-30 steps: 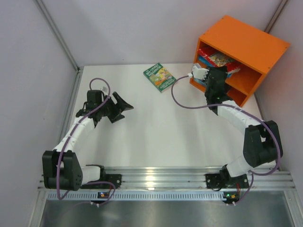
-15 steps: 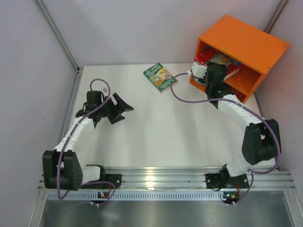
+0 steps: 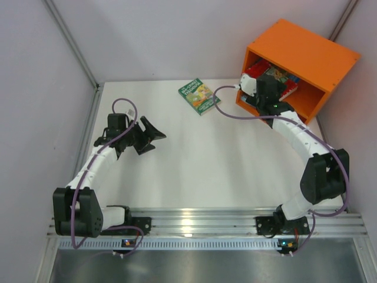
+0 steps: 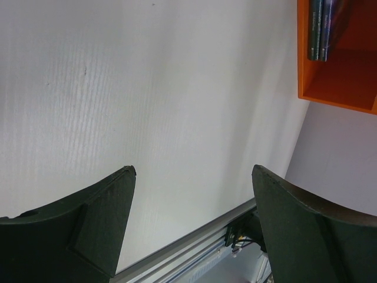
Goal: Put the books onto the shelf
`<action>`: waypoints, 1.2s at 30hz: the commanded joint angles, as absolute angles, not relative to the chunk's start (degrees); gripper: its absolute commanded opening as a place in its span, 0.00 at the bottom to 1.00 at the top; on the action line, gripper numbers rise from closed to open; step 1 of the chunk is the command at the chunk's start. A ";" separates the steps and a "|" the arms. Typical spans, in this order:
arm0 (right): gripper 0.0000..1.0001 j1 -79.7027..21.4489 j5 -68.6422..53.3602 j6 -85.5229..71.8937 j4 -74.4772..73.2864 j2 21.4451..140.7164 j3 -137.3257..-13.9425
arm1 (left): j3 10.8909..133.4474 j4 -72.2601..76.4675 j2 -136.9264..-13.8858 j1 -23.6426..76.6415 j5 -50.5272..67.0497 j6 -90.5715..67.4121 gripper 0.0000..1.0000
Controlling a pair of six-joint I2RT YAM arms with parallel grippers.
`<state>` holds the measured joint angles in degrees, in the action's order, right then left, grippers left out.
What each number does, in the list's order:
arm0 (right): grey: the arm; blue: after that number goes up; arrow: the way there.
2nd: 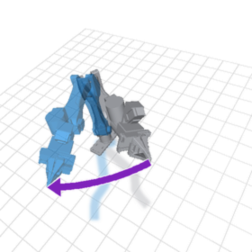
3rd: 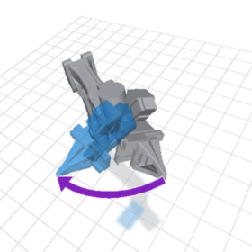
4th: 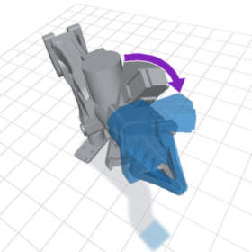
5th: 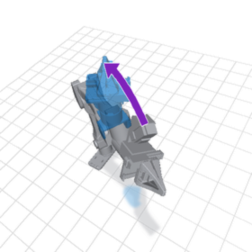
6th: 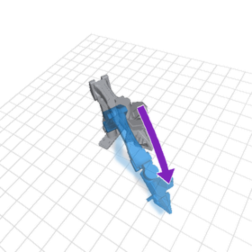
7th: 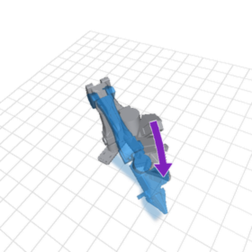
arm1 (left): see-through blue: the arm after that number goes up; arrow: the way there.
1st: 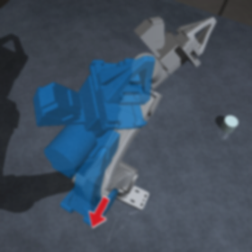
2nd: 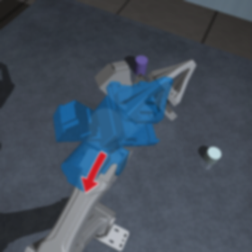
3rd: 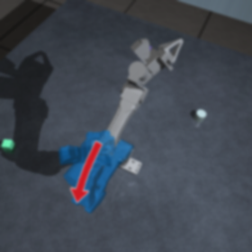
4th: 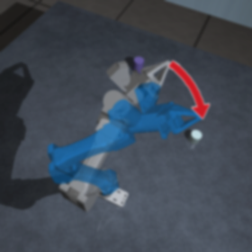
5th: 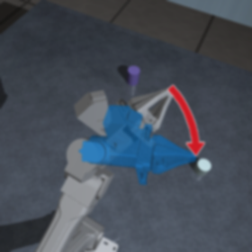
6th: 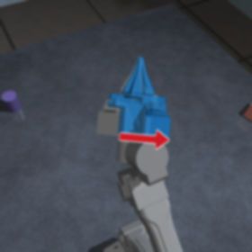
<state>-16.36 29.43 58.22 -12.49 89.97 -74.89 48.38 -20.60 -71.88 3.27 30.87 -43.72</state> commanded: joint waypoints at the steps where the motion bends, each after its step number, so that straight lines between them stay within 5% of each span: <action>1: 0.75 -16.08 28.74 55.02 -15.03 89.74 -78.05 | 48.52 -19.34 -70.49 2.90 32.34 -43.24 0.85; 7: 0.66 -16.17 27.95 53.26 -17.22 89.65 -78.49 | 48.78 -19.60 -70.31 2.90 32.34 -43.15 0.84; 16: 0.68 -16.17 26.02 51.42 -20.39 88.24 -79.98 | 48.87 -19.42 -70.14 2.90 32.43 -43.68 0.84; 22: 0.44 -15.91 26.72 52.82 -20.05 88.50 -80.51 | 48.69 -19.42 -69.79 2.90 32.26 -43.68 0.83; 36: 0.34 -15.20 29.88 55.02 -13.27 92.02 -82.35 | 47.99 -19.69 -69.00 2.90 31.99 -43.95 0.83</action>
<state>-16.23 29.15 54.50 -18.37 91.29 -78.52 48.36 -20.62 -70.70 3.14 31.51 -43.79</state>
